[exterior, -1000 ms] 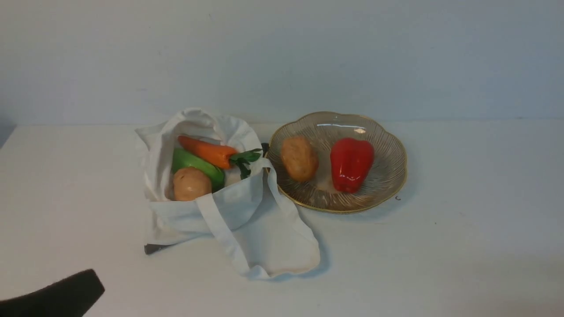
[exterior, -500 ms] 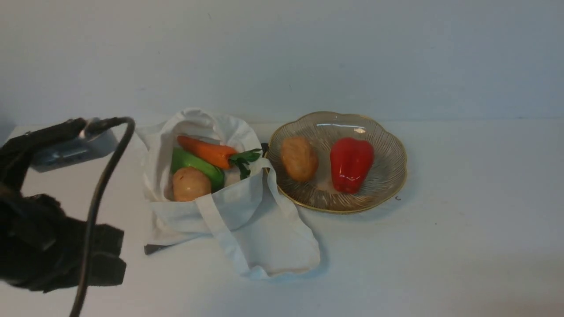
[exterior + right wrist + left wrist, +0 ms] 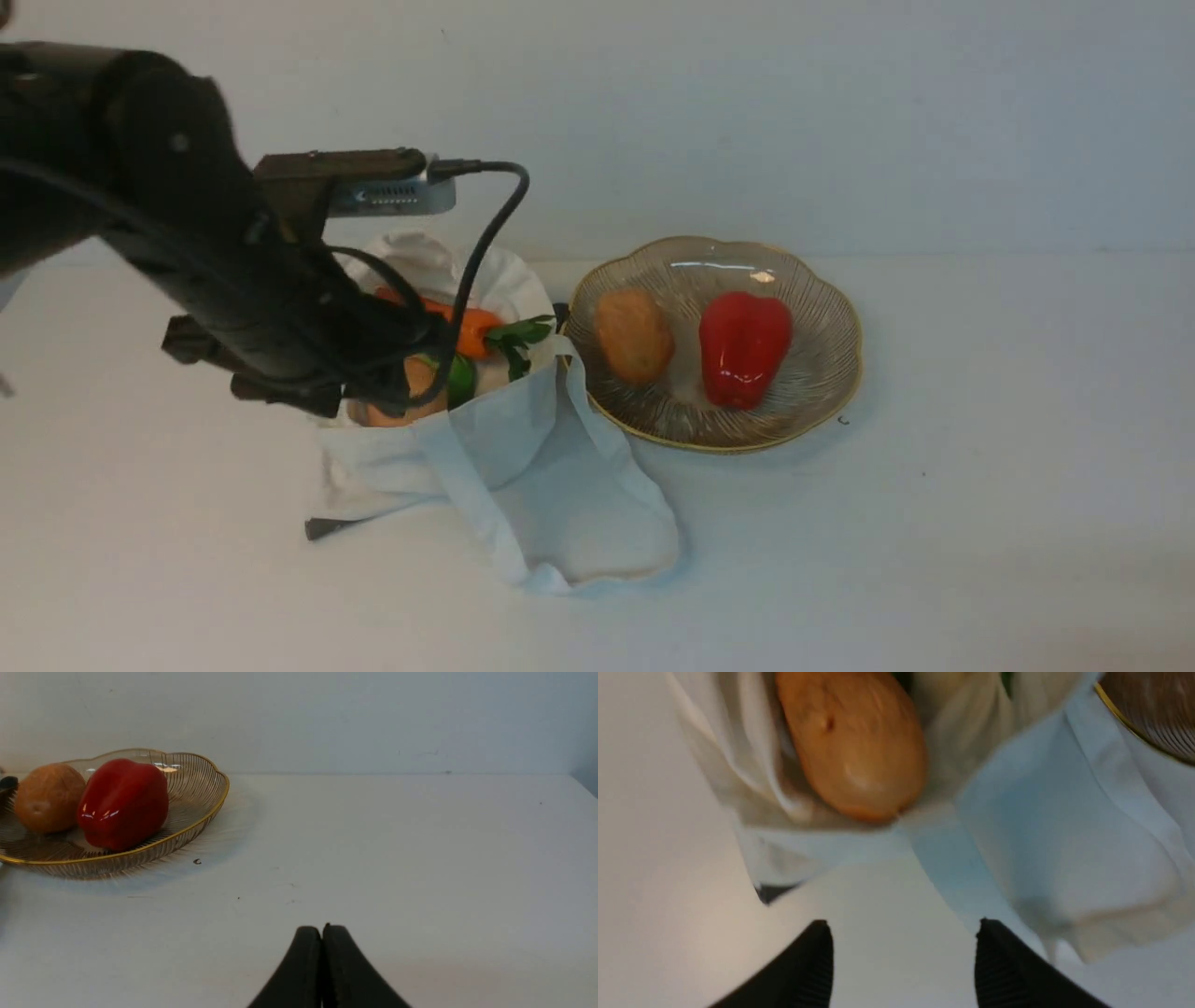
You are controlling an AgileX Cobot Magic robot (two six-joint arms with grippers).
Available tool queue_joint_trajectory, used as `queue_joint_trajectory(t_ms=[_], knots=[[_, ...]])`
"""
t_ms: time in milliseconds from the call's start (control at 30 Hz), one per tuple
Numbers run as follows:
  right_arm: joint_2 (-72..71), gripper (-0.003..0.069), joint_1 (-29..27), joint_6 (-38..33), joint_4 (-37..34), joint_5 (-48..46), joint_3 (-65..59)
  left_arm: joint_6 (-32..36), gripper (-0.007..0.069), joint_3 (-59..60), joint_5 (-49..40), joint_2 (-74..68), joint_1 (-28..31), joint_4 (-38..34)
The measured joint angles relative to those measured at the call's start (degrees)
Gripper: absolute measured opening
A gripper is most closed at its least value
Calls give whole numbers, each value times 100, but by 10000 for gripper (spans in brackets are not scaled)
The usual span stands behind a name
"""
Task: Take vegetables from cloth bag on white table place on plate.
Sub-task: 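Reach into the cloth bag and grasp the potato inside with the left gripper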
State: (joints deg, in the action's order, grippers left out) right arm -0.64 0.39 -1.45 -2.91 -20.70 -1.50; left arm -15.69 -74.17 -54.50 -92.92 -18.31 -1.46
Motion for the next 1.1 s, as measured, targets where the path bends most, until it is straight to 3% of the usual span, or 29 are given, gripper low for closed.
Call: queue_joint_trajectory(t_ms=[133,267,733,933,1100], knots=[[0,-15,0,0,4,0,0,-510,492,-518,215,-700,0,513],[0,-15,0,0,4,0,0,-870,530,-747,513,-1140,0,692],[0,-15,0,0,4,0,0,-966,533,-804,887,-2025,-2,767],[0,-15,0,0,4,0,0,-977,477,-811,887,-2095,-2,767],[0,-15,0,0,-1,0,0,-978,477,-816,816,-2095,-7,767]])
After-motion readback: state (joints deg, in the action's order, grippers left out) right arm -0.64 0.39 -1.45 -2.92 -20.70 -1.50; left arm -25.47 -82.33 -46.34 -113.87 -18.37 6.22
